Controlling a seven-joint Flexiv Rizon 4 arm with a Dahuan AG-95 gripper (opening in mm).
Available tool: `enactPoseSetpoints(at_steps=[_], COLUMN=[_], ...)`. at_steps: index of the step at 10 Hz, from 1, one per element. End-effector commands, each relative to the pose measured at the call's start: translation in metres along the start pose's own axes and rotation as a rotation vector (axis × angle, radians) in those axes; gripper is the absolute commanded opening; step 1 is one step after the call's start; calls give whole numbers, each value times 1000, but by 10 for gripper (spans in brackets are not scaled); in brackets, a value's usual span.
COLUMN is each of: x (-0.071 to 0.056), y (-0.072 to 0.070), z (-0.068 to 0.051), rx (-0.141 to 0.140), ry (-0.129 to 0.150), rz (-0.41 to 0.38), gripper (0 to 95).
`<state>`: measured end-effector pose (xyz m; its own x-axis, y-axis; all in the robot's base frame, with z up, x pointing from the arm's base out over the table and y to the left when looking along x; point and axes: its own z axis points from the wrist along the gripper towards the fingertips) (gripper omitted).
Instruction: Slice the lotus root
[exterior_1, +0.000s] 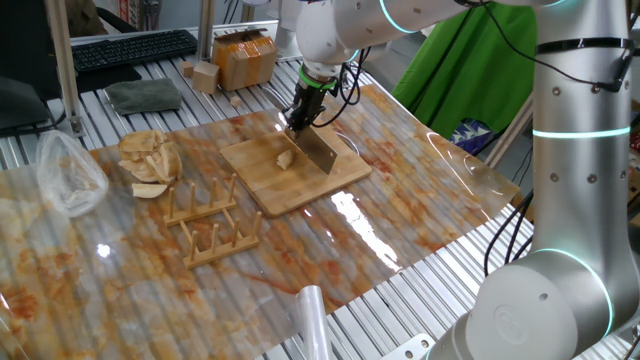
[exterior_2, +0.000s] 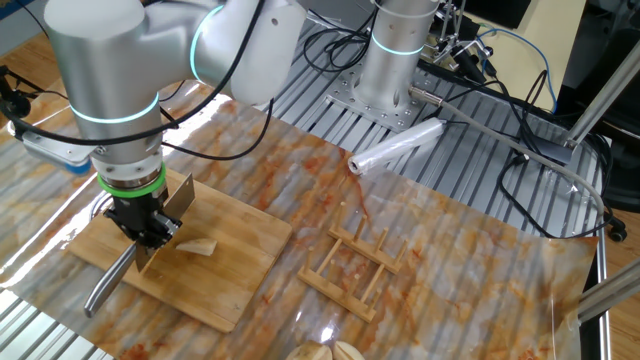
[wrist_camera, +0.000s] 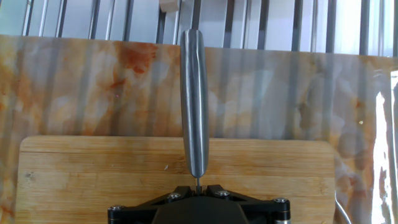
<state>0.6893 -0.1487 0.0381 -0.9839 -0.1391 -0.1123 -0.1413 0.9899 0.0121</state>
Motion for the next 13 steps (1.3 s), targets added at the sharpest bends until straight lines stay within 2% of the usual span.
enactPoseSetpoints(at_steps=[1,9,11,13], x=[-1,0,3,5], y=[1,-1,-1,5], z=[3,-3,-9,-20], rx=[0,-7,-8,-7], ry=[-2,6,6,8], rz=[3,13,11,4], gripper=[0,0,0,0])
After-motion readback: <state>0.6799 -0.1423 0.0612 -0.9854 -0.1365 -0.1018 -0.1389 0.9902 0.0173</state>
